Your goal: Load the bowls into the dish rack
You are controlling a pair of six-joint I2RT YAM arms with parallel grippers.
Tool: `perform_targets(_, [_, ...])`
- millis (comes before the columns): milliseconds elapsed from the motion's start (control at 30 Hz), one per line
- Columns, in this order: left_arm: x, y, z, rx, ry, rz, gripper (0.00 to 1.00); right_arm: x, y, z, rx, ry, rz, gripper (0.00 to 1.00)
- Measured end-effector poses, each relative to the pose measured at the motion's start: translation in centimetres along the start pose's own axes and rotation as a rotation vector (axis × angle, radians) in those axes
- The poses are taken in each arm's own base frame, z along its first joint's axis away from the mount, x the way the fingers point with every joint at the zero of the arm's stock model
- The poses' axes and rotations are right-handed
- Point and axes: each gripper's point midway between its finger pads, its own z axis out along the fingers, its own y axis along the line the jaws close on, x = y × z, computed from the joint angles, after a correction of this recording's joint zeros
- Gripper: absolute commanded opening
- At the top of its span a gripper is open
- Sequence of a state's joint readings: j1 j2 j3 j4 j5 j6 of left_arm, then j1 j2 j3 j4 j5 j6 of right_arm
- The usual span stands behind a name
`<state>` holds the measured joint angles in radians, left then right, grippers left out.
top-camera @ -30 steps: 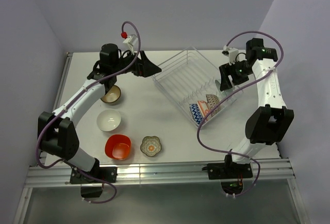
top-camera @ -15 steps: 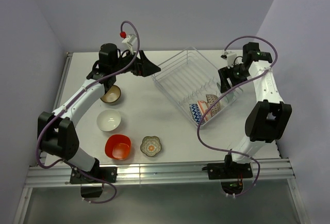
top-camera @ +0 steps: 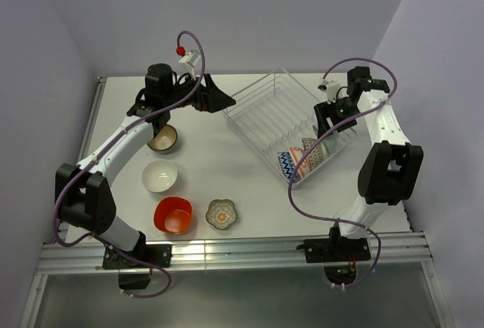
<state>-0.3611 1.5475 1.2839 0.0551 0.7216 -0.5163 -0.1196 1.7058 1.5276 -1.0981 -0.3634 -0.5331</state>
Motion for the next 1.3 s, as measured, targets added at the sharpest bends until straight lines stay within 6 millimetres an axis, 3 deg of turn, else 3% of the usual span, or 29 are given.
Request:
perform_targets(67, [0.0, 0.0, 0.0, -0.001, 0.002, -0.001, 0.99, 0.0, 0.1, 0.2, -0.001, -0.001, 0.003, 0.14])
perform_targets(100, [0.1, 0.1, 0.0, -0.001, 0.003, -0.001, 1.0, 0.0, 0.2, 0.3, -0.002, 0.0, 0.007, 0.25])
perform_targets(167, [0.2, 0.1, 0.0, -0.004, 0.007, -0.003, 1.0, 0.1, 0.2, 0.5, -0.003, 0.005, 0.015, 0.36])
perform_targets(200, [0.3, 0.2, 0.0, -0.006, 0.01, -0.005, 1.0, 0.1, 0.2, 0.6, -0.004, 0.007, 0.02, 0.47])
perform_targets(300, [0.4, 0.3, 0.0, -0.009, 0.015, -0.006, 0.99, 0.3, 0.0, 1.2, -0.006, 0.026, 0.036, 0.62])
perform_targets(567, [1.0, 0.8, -0.2, -0.022, 0.037, 0.022, 1.0, 0.4, -0.1, 1.4, -0.005, 0.033, 0.052, 0.84])
perform_targets(767, [3.6, 2.1, -0.9, -0.044, 0.106, 0.062, 0.99, 0.3, -0.3, 1.3, 0.004, 0.033, 0.053, 0.93])
perform_targets(967, [7.0, 2.5, -2.1, -0.015, 0.213, 0.131, 0.99, 0.0, -0.1, 0.6, 0.0, 0.029, 0.053, 0.94])
perform_targets(1300, [15.8, 3.9, -5.4, 0.077, 0.494, 0.315, 0.89, -4.6, 0.1, -3.7, 0.013, -0.109, 0.03, 0.96])
